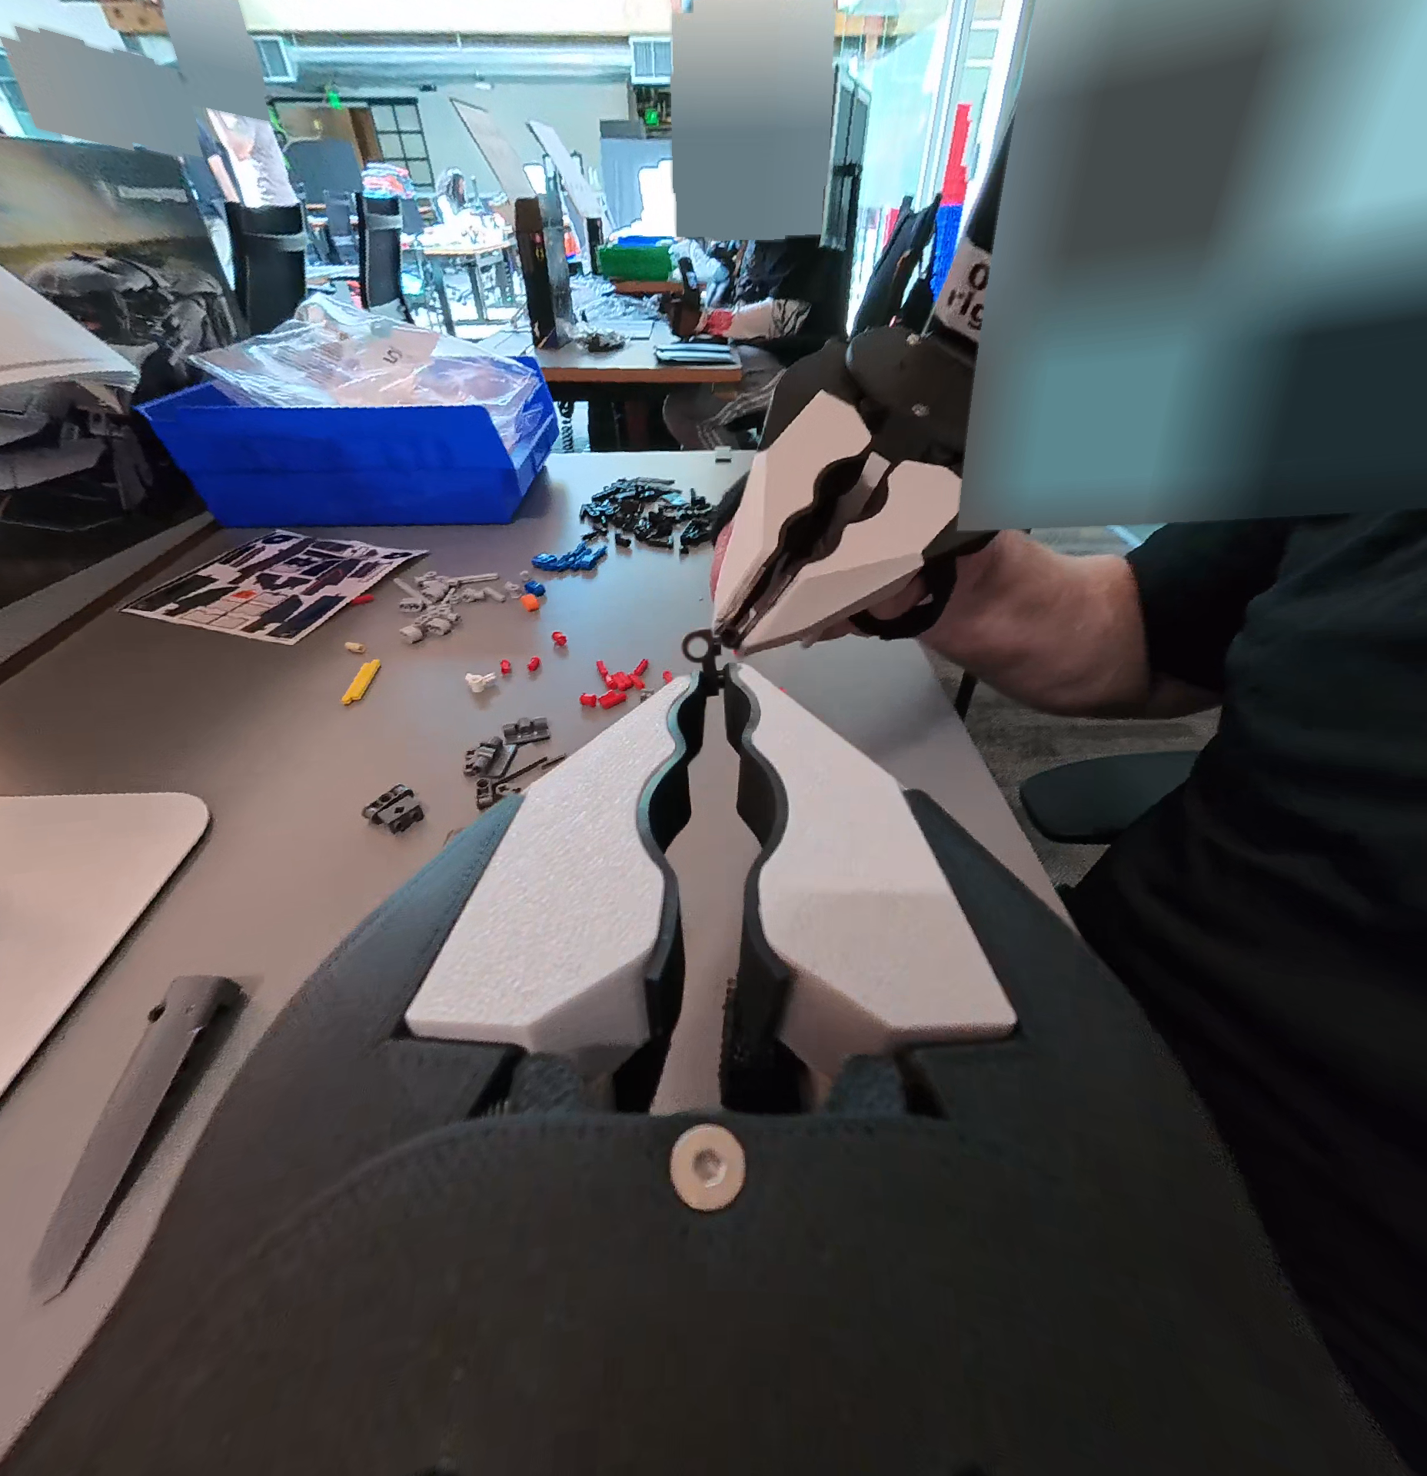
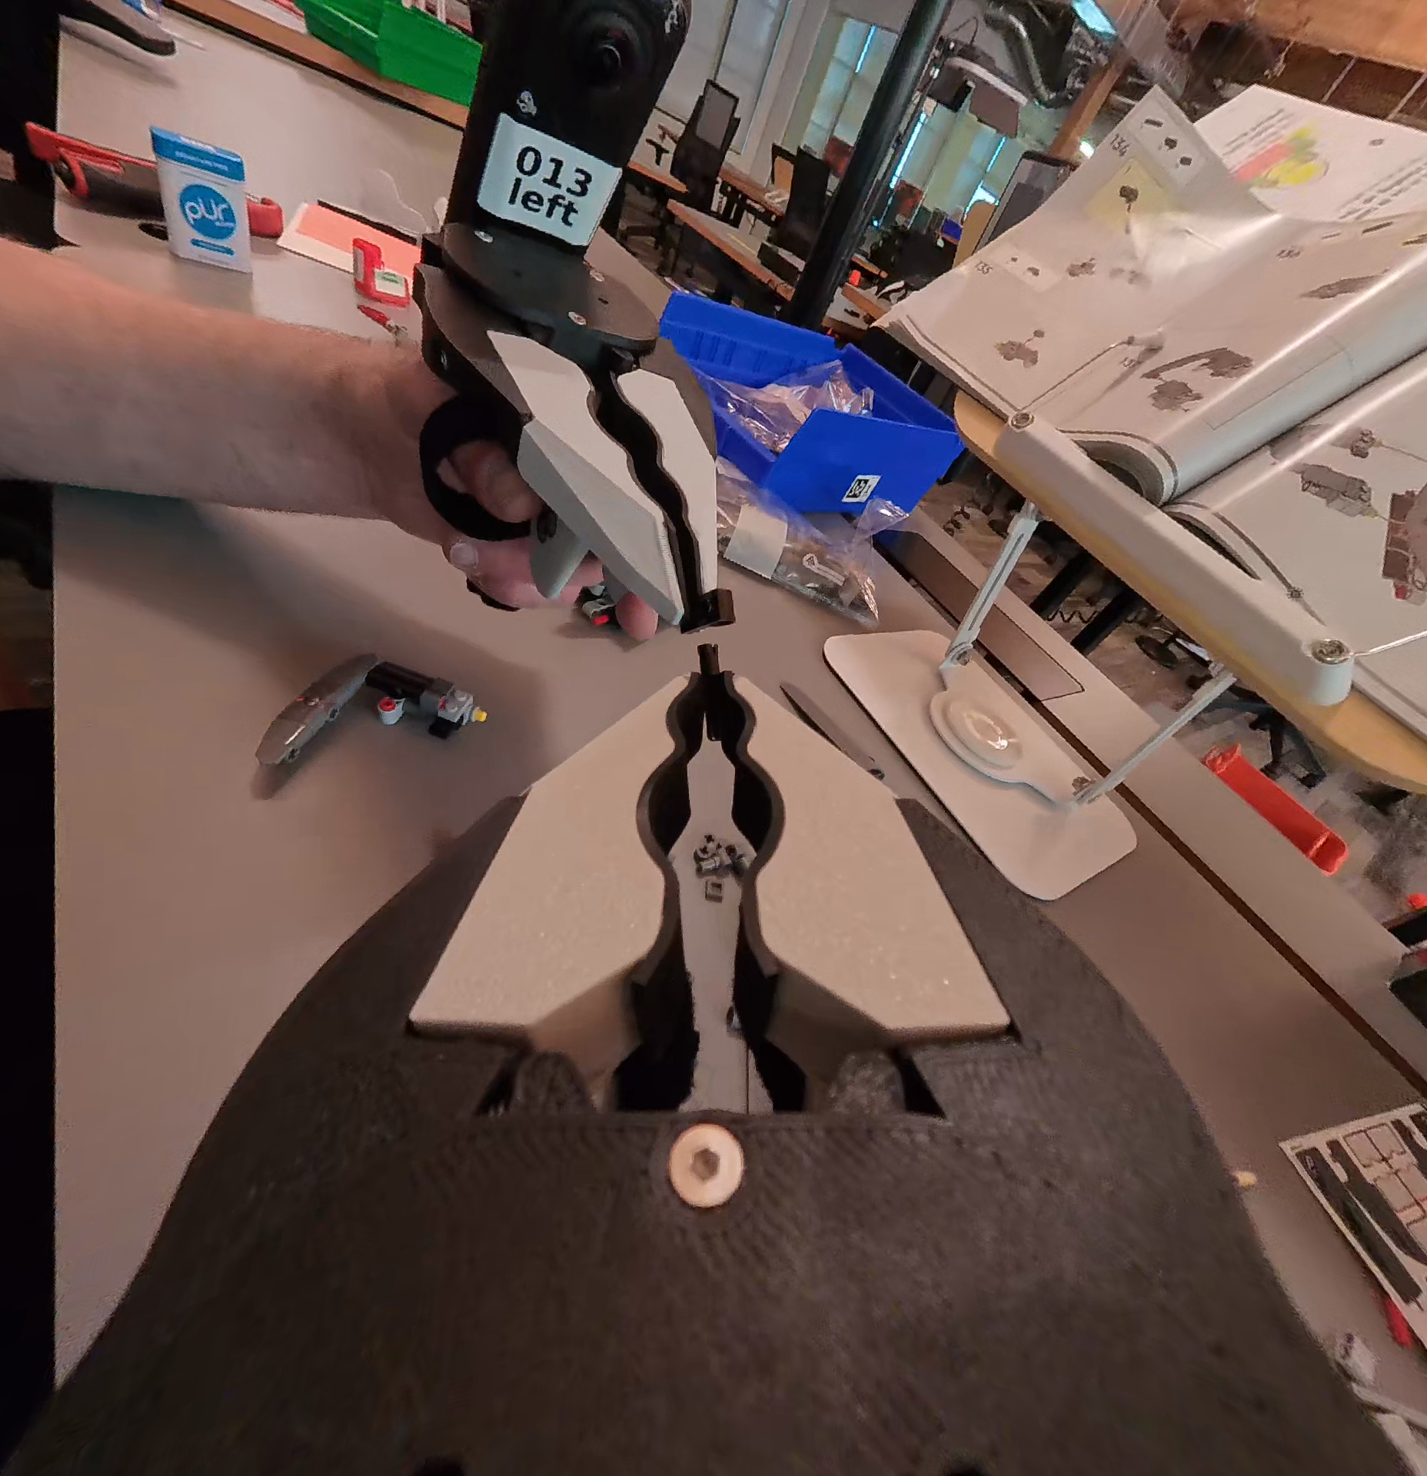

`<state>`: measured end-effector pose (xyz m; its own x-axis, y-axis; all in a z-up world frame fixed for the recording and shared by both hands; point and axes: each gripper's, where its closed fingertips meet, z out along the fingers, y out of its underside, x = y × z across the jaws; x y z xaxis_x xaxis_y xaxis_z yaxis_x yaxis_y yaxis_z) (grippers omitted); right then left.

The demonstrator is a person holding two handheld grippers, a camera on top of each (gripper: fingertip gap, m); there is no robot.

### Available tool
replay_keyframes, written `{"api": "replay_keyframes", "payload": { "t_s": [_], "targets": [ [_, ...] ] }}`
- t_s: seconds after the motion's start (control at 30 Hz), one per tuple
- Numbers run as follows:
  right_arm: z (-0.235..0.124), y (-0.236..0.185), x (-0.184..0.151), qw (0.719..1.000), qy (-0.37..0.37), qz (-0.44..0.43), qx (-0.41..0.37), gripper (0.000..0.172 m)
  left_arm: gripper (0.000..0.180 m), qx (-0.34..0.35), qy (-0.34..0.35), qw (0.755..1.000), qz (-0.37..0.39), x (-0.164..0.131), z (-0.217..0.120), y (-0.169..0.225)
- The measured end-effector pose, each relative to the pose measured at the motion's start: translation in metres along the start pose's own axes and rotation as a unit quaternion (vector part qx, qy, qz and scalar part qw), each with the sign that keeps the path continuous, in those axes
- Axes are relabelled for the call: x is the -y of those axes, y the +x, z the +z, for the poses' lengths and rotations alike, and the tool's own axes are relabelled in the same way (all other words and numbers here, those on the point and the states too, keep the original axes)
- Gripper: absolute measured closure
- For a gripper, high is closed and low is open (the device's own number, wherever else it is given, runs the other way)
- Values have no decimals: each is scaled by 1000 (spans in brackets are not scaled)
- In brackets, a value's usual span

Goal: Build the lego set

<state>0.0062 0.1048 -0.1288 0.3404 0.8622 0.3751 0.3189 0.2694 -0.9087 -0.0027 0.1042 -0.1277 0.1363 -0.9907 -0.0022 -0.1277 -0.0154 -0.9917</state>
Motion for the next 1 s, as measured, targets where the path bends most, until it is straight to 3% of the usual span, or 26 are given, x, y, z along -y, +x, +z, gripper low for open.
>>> {"api": "replay_keyframes", "payload": {
  "t_s": [0.53, 1.0],
  "targets": [
    [0, 9, 4, 999, 30, 6, -7, 172, 178, -44, 55, 995, -64, 11, 6, 0],
    [-3, 10, 0, 999, 34, 6, -13, 172, 178, -43, 43, 996, -65, 4, 12, 0]
  ]
}}
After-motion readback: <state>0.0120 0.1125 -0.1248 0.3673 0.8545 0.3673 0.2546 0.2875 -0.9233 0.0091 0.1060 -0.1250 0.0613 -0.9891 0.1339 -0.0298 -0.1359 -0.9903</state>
